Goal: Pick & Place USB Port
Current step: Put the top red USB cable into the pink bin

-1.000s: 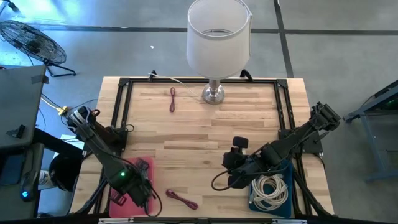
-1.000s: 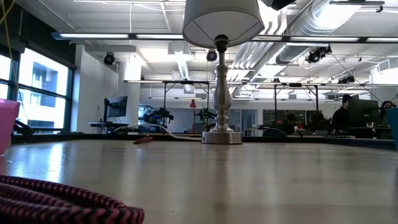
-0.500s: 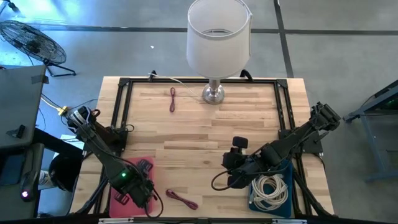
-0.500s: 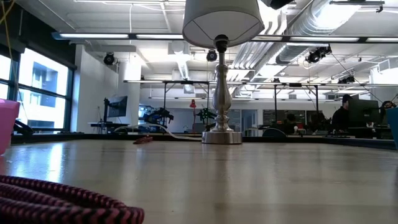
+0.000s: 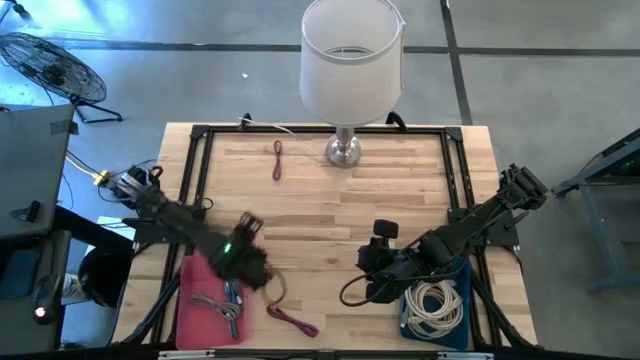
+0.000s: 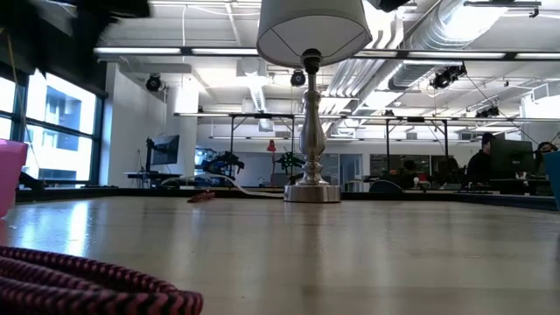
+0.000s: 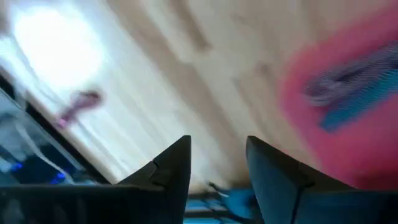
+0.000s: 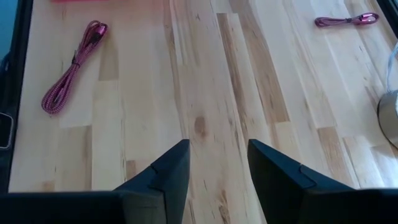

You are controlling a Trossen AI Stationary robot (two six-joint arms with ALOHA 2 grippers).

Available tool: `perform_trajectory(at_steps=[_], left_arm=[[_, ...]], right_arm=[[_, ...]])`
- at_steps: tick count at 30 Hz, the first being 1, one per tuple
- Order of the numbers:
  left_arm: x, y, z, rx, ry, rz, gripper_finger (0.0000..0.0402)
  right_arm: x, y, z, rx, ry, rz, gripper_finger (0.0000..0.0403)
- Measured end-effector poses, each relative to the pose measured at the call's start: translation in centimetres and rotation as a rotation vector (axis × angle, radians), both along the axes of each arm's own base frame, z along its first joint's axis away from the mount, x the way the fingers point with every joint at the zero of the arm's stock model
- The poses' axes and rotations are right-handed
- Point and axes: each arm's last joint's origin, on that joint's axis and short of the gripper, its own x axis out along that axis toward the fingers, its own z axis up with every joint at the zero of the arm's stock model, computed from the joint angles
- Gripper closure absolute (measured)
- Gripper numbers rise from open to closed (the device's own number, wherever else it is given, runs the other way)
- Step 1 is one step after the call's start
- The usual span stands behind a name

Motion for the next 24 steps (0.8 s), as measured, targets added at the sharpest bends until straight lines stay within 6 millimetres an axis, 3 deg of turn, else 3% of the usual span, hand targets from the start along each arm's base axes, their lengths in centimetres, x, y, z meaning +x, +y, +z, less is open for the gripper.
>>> perform_trajectory(at_steps=[5,9,16,24], left_arm=[[3.7,5.2,0.0,-0.006,-0.018,-0.078,0.0252],[5.3,9.8,0.0,-0.005,-0.022,-0.061,0.0252],[5.8,17.2,0.0,-0.007,-0.031,0.083,0.0252],[5.2,24.2,0.0,-0.098,-0.245,0.499,0.0252]], right_arm=[[0.0,0.0,0.0,0.01,-0.004,-0.011,0.0249],[0.0,0.0,0.0,0.009,-0.003,-0.011,0.0249],[0.0,0.0,0.0,0.002,-0.001,-0.008,0.0249],[0.0,0.0,0.0,-0.008,0.001,-0.002,0.0249]])
